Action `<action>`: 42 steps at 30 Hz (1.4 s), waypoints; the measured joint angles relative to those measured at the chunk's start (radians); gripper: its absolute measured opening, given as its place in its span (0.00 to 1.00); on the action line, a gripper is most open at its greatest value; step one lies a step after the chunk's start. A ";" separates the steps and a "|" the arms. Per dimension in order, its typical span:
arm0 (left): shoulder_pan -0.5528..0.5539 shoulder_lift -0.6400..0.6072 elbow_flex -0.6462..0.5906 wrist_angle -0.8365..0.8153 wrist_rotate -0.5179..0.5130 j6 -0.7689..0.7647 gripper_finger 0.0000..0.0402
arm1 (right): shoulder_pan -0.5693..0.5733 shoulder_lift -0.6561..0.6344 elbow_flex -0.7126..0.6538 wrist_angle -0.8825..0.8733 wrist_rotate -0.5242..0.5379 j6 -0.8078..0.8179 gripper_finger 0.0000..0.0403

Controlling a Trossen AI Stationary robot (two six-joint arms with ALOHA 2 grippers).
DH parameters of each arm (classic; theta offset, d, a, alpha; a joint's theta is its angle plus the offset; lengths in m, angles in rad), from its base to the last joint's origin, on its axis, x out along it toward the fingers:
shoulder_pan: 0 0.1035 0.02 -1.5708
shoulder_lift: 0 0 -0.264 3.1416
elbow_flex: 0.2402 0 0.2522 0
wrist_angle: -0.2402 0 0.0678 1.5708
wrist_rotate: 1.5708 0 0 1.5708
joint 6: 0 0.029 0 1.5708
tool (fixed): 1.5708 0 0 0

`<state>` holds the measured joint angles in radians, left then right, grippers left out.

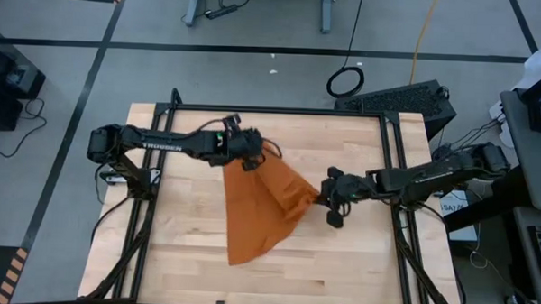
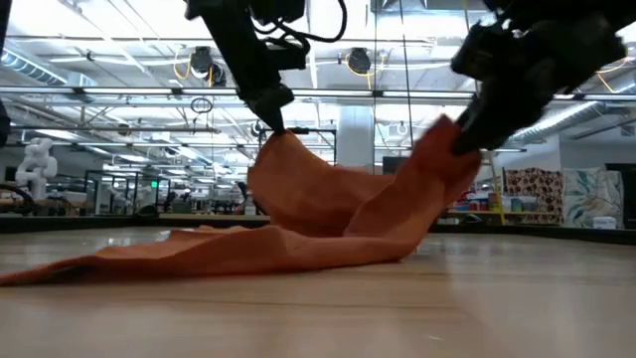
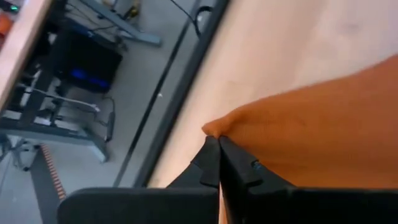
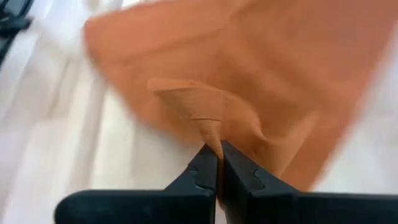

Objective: Roll towel
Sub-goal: Roll the brown towel

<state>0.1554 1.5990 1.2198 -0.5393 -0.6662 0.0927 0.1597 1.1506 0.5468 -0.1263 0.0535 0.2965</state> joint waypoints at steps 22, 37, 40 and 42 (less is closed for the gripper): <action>0.062 -0.016 -0.016 -0.147 0.616 -0.189 0.46 | 0.321 0.052 0.000 -0.178 -0.049 0.651 0.45; -0.368 -0.009 -0.451 0.169 0.524 -0.547 0.48 | 0.334 0.069 0.000 -0.175 0.339 0.488 0.50; -0.407 -0.014 -0.503 0.162 0.518 -0.615 0.48 | 0.305 0.110 0.000 -0.170 0.393 0.435 0.47; -0.425 -0.016 -0.517 0.110 0.508 -0.660 0.48 | 0.281 0.157 0.000 -0.169 0.393 0.429 0.45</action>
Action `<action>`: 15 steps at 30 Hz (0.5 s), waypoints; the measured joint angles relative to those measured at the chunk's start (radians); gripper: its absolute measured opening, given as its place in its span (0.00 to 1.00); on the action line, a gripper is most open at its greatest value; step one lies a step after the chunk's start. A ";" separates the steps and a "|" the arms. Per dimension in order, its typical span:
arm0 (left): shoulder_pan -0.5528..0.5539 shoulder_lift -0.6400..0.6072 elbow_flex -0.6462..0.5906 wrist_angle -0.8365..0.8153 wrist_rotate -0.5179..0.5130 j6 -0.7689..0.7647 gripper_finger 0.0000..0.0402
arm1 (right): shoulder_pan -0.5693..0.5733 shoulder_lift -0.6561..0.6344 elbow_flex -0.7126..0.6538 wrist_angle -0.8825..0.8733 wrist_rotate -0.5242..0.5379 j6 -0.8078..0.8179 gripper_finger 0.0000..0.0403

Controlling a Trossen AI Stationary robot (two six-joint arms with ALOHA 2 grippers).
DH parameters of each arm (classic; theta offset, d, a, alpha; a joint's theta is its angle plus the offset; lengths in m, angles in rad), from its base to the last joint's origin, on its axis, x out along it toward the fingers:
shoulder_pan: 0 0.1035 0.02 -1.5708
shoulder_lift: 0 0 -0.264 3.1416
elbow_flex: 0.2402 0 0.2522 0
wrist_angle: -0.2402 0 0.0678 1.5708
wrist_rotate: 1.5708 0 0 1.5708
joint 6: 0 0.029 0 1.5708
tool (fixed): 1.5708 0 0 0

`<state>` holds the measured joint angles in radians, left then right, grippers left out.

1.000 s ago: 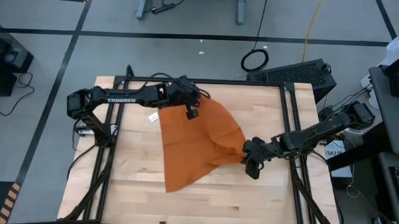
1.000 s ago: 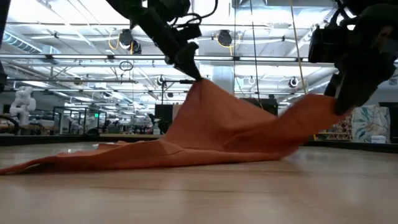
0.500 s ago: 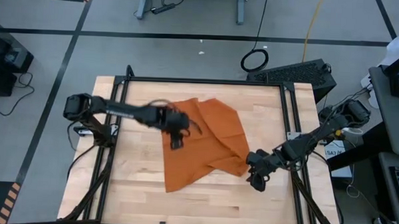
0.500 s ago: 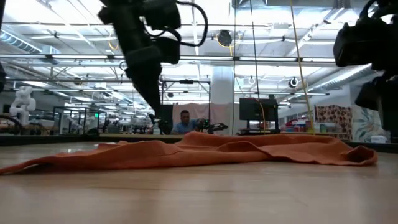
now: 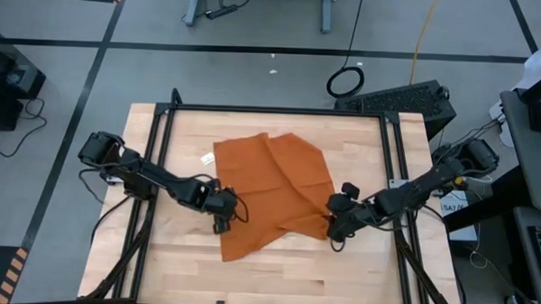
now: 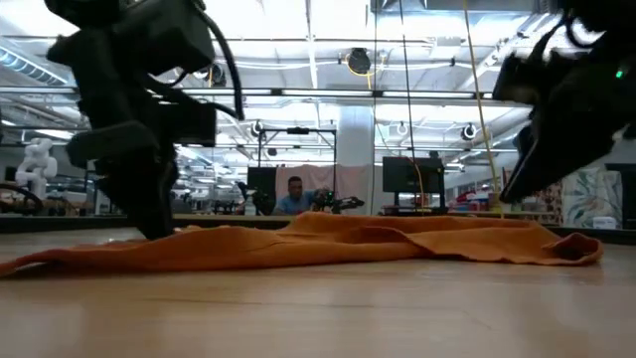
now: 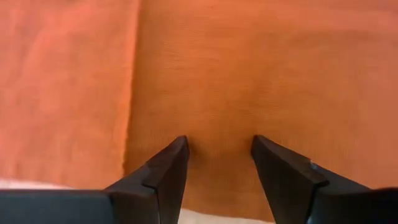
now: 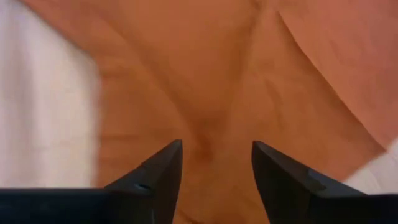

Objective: Roll towel
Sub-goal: Roll the brown towel

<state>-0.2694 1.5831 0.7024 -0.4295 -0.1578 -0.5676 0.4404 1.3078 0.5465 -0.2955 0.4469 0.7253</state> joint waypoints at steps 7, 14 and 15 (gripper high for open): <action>-0.025 -0.078 0.010 -0.144 -0.017 -0.073 0.48 | -0.039 0.192 -0.001 0.104 -0.011 0.007 0.34; -0.103 -0.187 0.053 -0.006 -0.053 -0.075 0.48 | -0.006 0.198 0.000 0.198 -0.086 0.050 0.30; -0.115 -0.188 0.054 0.031 -0.053 -0.060 0.48 | -0.006 0.179 -0.001 0.194 -0.090 0.048 0.30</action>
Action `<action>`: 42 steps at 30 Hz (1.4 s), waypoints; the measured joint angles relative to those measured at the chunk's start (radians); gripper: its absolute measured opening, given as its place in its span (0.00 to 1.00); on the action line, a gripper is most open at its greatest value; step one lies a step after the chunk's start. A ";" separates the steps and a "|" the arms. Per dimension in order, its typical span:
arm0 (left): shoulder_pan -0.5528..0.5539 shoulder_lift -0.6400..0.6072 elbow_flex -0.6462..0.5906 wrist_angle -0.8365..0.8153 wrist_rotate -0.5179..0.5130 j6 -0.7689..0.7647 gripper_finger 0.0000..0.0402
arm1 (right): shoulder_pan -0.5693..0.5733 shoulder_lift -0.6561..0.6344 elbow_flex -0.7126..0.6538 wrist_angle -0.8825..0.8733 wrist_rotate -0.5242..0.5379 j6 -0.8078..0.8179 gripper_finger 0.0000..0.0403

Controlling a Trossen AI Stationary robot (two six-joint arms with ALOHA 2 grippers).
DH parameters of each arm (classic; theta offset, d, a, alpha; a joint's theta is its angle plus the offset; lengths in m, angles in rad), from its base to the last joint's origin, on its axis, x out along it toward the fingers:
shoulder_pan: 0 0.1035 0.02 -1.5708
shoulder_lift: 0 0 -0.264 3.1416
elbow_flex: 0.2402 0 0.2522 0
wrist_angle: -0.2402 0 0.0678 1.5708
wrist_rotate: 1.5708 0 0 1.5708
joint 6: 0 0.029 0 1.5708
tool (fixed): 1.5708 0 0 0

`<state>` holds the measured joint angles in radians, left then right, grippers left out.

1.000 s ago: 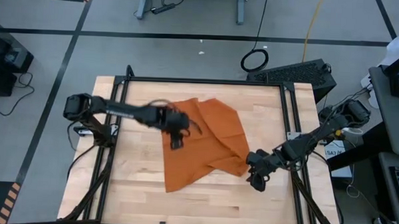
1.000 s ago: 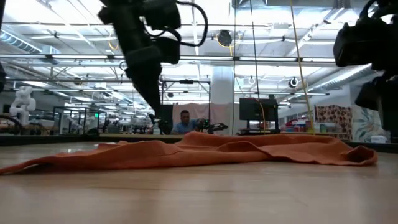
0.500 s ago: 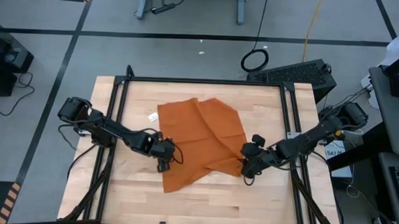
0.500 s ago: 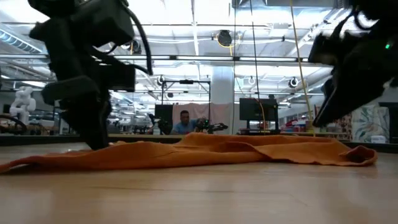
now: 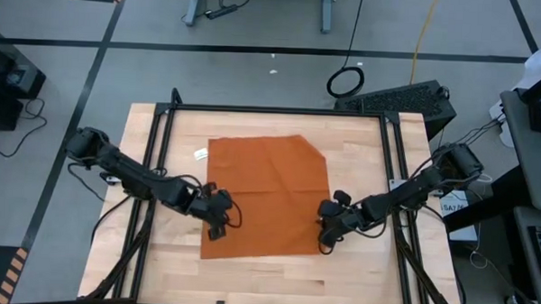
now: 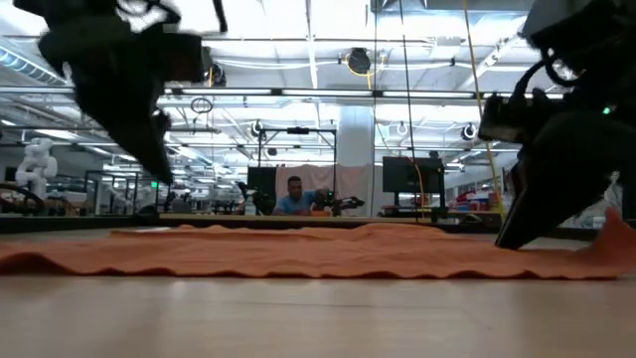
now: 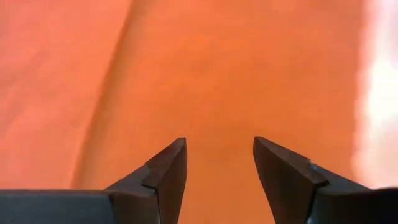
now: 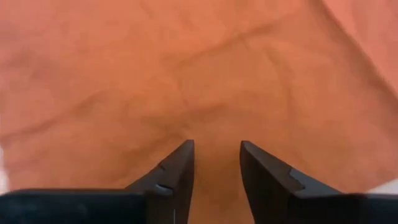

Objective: Roll towel
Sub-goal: Roll the brown towel

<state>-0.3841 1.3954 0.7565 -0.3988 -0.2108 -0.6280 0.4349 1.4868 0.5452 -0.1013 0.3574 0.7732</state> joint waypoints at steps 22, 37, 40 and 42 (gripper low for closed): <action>0.234 0.077 -0.084 0.179 -0.099 0.381 0.40 | -0.524 -0.044 0.000 0.102 -0.120 -0.562 0.32; 0.229 0.028 -0.238 0.162 0.087 0.193 0.38 | -0.478 0.007 -0.011 -0.018 -0.128 -0.356 0.24; 0.220 -0.022 -0.210 0.132 0.100 0.244 0.38 | -0.444 -0.095 -0.010 -0.060 -0.143 -0.344 0.28; 0.218 -0.055 -0.183 0.147 0.077 0.278 0.38 | -0.435 -0.169 0.012 -0.068 -0.110 -0.350 0.31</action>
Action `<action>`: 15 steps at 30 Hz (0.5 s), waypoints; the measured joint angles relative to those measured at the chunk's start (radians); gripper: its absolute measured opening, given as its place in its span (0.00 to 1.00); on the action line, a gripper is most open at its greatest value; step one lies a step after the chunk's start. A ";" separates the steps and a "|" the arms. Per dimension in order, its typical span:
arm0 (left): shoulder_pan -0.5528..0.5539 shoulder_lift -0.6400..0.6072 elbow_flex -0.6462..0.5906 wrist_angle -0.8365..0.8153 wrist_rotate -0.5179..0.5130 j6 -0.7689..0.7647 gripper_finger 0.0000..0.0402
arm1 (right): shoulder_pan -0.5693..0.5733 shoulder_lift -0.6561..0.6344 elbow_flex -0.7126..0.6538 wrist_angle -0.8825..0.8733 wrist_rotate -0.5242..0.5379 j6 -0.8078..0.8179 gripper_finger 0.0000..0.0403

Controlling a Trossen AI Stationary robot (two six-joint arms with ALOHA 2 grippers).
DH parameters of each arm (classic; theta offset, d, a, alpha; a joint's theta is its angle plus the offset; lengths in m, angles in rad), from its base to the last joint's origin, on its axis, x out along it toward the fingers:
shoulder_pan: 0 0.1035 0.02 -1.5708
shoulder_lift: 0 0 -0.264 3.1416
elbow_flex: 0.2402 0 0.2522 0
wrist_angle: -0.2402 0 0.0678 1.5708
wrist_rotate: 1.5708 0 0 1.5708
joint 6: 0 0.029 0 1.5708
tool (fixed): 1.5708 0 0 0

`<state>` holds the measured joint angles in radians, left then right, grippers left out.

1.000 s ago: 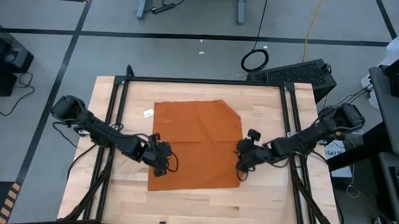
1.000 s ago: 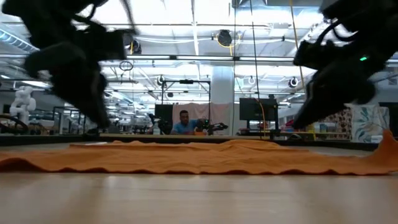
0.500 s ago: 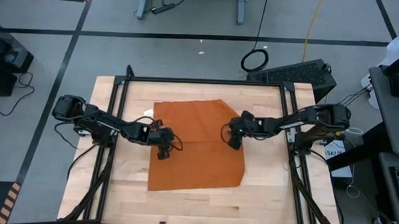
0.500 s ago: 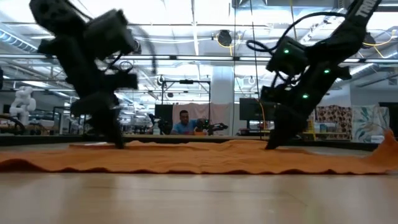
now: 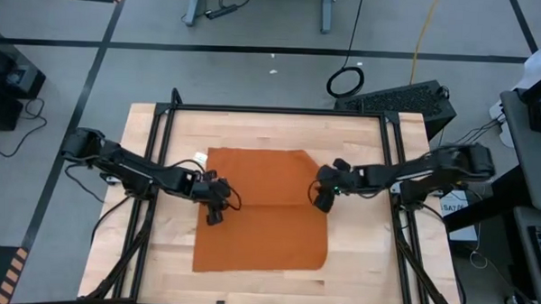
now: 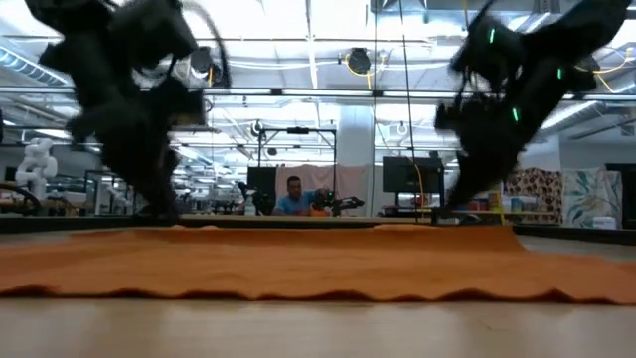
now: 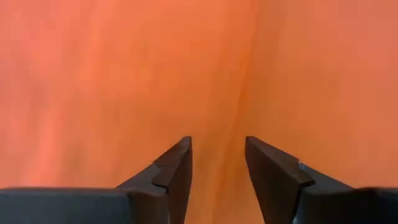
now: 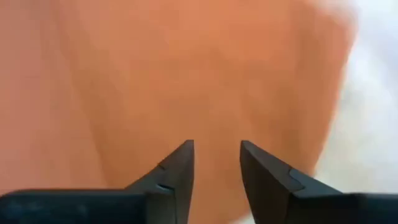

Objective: Roll towel
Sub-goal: Roll the brown towel

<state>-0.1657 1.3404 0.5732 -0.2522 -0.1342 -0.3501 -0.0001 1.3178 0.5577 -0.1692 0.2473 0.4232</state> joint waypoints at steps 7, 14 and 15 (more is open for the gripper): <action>0.028 -0.034 0.006 0.008 -0.102 0.099 0.38 | -0.071 -0.109 0.021 -0.055 0.221 -0.089 0.39; 0.070 -0.020 0.006 0.140 -0.101 0.166 0.38 | -0.279 -0.007 0.019 -0.022 0.048 -0.115 0.40; 0.075 -0.020 0.006 0.159 -0.099 0.185 0.38 | -0.306 0.011 0.019 -0.008 0.018 -0.087 0.40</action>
<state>-0.0908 1.3201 0.5797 -0.0930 -0.2329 -0.1655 -0.3057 1.3287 0.5770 -0.1774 0.2655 0.3365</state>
